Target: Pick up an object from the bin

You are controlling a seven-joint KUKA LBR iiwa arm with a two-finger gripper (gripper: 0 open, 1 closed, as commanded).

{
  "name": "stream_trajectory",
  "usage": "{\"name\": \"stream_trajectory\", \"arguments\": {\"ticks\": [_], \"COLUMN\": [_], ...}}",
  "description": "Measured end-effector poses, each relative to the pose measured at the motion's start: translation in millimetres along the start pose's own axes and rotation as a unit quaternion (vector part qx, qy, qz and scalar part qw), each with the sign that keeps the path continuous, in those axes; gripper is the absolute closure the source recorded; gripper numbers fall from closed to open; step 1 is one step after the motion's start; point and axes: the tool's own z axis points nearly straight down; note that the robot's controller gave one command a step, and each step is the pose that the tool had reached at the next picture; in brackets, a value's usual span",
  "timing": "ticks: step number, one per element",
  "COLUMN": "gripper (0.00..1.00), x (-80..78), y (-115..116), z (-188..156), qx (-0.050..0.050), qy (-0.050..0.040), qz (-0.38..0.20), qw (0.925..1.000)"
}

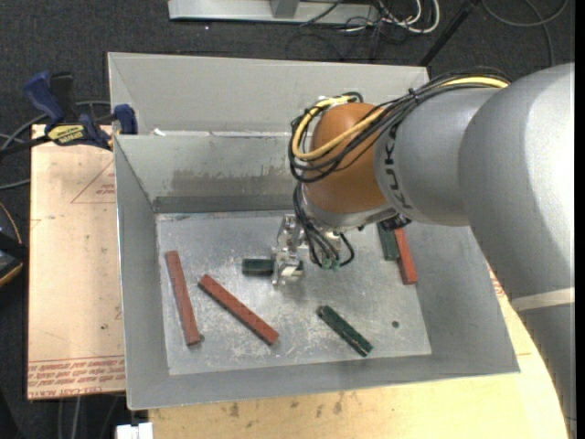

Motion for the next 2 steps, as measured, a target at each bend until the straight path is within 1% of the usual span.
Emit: {"name": "stream_trajectory", "arguments": {"ticks": [1, 2], "gripper": [1.0, 1.0], "x": [0.0, -11.8], "y": [0.0, -2.6], "z": [0.0, -133.8], "qx": [0.0, 0.003], "qy": [0.0, 0.0082], "qz": [0.0, 0.028], "qw": [1.0, 0.9996]}}
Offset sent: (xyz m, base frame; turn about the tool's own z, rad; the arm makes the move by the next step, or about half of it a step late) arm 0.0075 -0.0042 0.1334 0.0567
